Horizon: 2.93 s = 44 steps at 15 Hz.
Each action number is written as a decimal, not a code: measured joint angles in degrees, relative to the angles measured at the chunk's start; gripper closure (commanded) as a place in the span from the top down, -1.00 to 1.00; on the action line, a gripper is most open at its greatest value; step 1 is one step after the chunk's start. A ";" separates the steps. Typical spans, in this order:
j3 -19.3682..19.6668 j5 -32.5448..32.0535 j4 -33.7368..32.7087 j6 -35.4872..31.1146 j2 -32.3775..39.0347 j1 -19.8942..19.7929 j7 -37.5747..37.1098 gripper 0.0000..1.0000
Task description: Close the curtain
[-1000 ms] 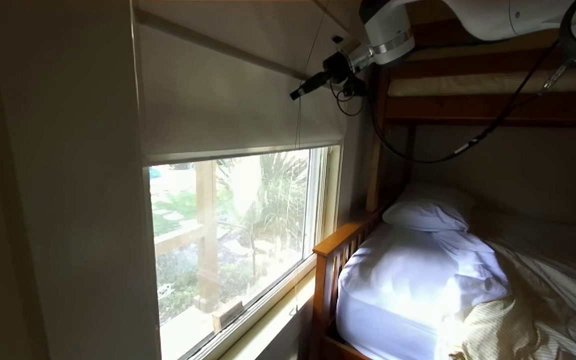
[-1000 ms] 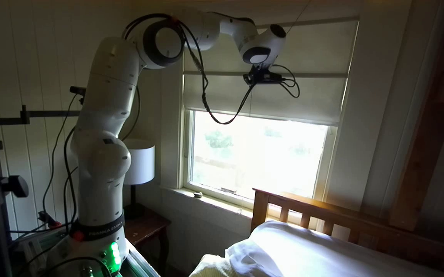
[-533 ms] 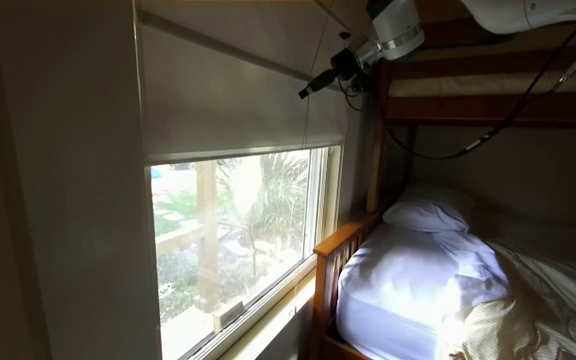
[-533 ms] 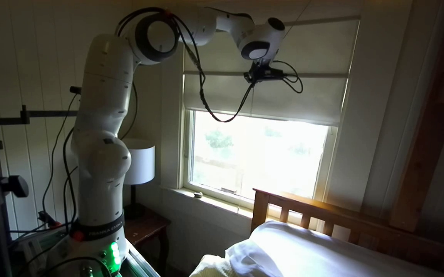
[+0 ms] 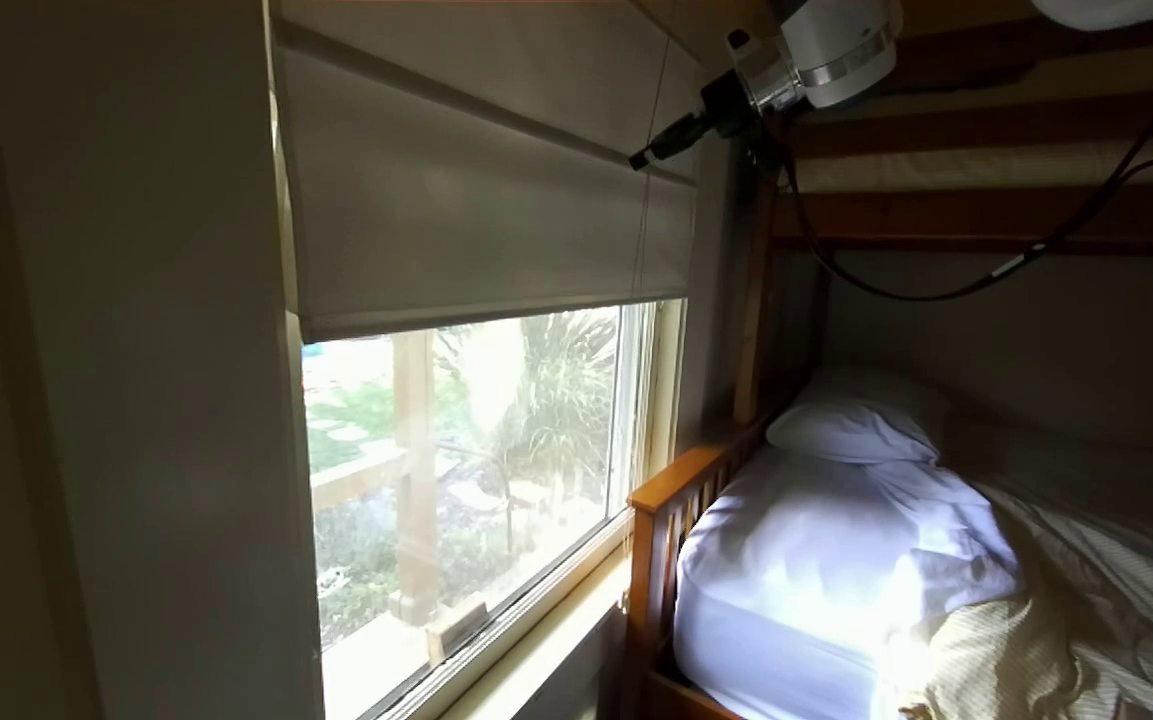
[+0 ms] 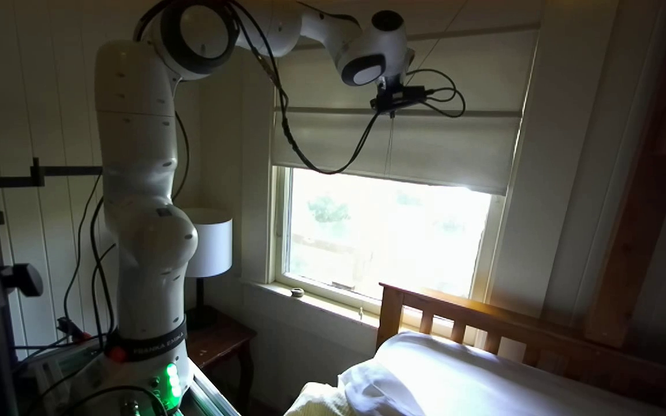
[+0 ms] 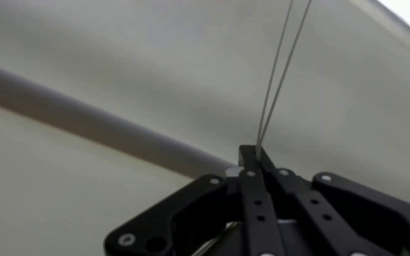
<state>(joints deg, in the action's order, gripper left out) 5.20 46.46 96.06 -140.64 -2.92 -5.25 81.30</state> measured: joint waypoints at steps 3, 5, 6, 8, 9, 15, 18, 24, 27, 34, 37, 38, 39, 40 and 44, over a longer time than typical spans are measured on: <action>-2.04 0.00 3.08 -13.80 -2.06 1.57 1.21 -1.00; -3.62 0.02 4.85 -23.09 -3.17 2.46 2.62 -1.00; -4.40 -0.06 5.45 -27.54 -3.63 2.72 2.96 -1.00; -5.64 -1.29 5.77 -35.59 -4.11 2.77 3.08 -1.00; -6.05 -2.40 5.72 -39.25 -4.23 2.66 3.03 -1.00; -7.49 -6.90 5.65 -46.39 -4.52 -0.91 1.56 -1.00; -7.45 -6.84 5.51 -46.77 -4.45 -0.91 1.56 -1.00; -4.03 -14.90 -5.11 -52.08 -3.31 -2.36 -6.92 -1.00; -3.58 -14.70 -14.14 -52.09 -0.70 -6.95 -8.66 -1.00; 7.57 -22.19 -28.93 -49.56 9.41 -12.17 -28.18 -1.00; 16.87 -22.36 -35.65 -45.45 13.60 -7.51 -33.46 -0.46; 20.60 -22.70 -37.84 -43.46 14.81 -5.43 -36.12 -0.37; 24.11 -23.40 -40.02 -41.25 16.02 -3.47 -39.14 -0.21; 27.45 -24.49 -42.36 -38.48 17.23 -1.60 -42.57 -0.09; 34.23 -28.40 -49.29 -26.38 20.61 4.42 -53.01 0.50</action>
<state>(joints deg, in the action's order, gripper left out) 39.44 18.06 46.77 -167.02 17.70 -0.83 28.29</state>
